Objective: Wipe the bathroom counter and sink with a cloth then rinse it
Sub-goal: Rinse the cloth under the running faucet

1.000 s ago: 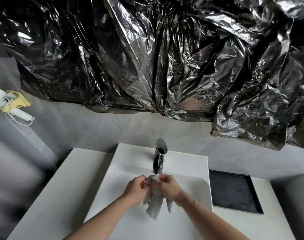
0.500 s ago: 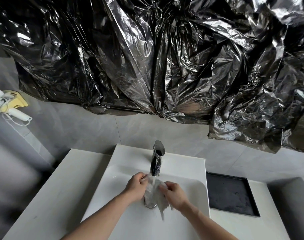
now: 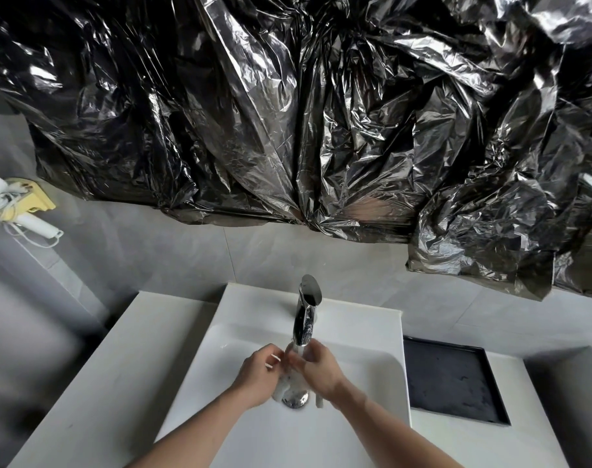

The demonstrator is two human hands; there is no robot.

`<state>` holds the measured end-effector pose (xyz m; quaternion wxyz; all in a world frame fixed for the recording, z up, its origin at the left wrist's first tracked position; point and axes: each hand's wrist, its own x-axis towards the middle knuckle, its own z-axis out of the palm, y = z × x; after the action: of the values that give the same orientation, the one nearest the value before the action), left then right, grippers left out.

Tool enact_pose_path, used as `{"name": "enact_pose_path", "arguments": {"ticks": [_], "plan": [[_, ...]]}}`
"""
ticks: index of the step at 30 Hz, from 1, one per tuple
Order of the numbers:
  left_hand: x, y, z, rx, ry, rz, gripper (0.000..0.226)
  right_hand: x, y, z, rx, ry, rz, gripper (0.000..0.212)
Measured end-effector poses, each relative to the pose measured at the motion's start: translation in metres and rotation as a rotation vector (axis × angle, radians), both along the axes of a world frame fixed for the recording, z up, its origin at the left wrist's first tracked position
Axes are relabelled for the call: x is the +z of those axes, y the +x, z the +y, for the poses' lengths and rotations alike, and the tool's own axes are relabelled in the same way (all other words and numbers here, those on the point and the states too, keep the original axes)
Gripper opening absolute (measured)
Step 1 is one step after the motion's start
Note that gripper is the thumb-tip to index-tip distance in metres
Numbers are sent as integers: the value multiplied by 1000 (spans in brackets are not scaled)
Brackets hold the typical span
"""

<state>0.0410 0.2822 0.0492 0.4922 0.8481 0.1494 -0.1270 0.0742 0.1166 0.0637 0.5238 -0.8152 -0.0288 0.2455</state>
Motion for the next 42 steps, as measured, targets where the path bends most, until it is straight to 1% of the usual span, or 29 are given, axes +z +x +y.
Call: {"name": "enact_pose_path", "arguments": {"ticks": [1, 3, 5, 7, 10, 12, 14, 17, 18, 19, 21, 22, 23, 24, 25, 26, 28, 29, 31, 33, 35, 37, 38, 40, 41, 42], "plan": [[1, 1, -1, 34, 5, -17, 12, -4, 0, -4, -44, 5, -1, 24], [1, 4, 0, 100, -11, -24, 12, -14, -1, -13, -128, 67, 47, 26], [-2, 6, 3, 152, -141, 25, 13, -22, -2, -21, -170, 106, 120, 32], [-6, 9, 4, 214, -280, 82, 15, -27, -4, -27, -179, 101, 150, 35], [4, 10, -9, 279, -437, 102, 15, -33, -10, -31, -172, 114, 195, 28], [12, 10, -21, 274, -552, 116, 15, -30, -16, -28, -173, 158, 282, 36], [19, 10, -31, 250, -602, 140, 11, -26, -20, -25, -174, 203, 381, 53], [20, 10, -34, 242, -585, 130, 7, -24, -21, -22, -154, 299, 466, 73], [18, 9, -32, 227, -524, 113, 8, -20, -21, -21, -144, 320, 467, 74], [14, 10, -27, 202, -414, 82, 13, -16, -21, -19, -135, 331, 452, 70], [8, 8, -15, 116, -121, 62, 24, -3, -22, -15, -85, 316, 394, 47], [6, 5, -10, 90, -2, 61, 27, 5, -22, -13, -65, 314, 333, 36], [4, 3, -6, 78, 88, 47, 29, 4, -21, -13, -55, 301, 275, 30], [3, -1, -3, 68, 145, 13, 31, 5, -20, -12, -76, 291, 240, 28], [2, -5, -1, 47, 162, -28, 33, 3, -18, -11, -90, 271, 217, 32], [-1, -8, 2, -3, 147, -60, 38, 4, -17, -11, -85, 250, 193, 36], [0, -13, 3, -127, 85, -64, 48, 3, -14, -8, -51, 204, 152, 36], [2, -13, 1, -171, 64, -47, 45, 3, -12, -7, -33, 180, 136, 36], [5, -13, -3, -196, 49, -66, 30, 2, -9, -6, -5, 155, 115, 32], [5, -9, -5, -115, -3, -98, 15, 7, -9, -6, -33, 198, 103, 23], [4, -4, -6, -1, -70, -99, 2, 12, -11, -9, -71, 239, 85, 22], [5, 0, -7, 78, -116, -87, 11, 10, -15, -12, -105, 247, 85, 20], [8, 1, -10, 109, -147, -75, 14, 10, -18, -13, -135, 272, 122, 26], [12, 1, -14, 155, -202, -48, 20, 6, -20, -14, -202, 316, 218, 47], [13, 0, -17, 176, -234, -38, 24, 4, -20, -14, -218, 302, 262, 51], [14, -1, -19, 197, -264, -23, 26, 4, -21, -14, -214, 280, 293, 51]]}}
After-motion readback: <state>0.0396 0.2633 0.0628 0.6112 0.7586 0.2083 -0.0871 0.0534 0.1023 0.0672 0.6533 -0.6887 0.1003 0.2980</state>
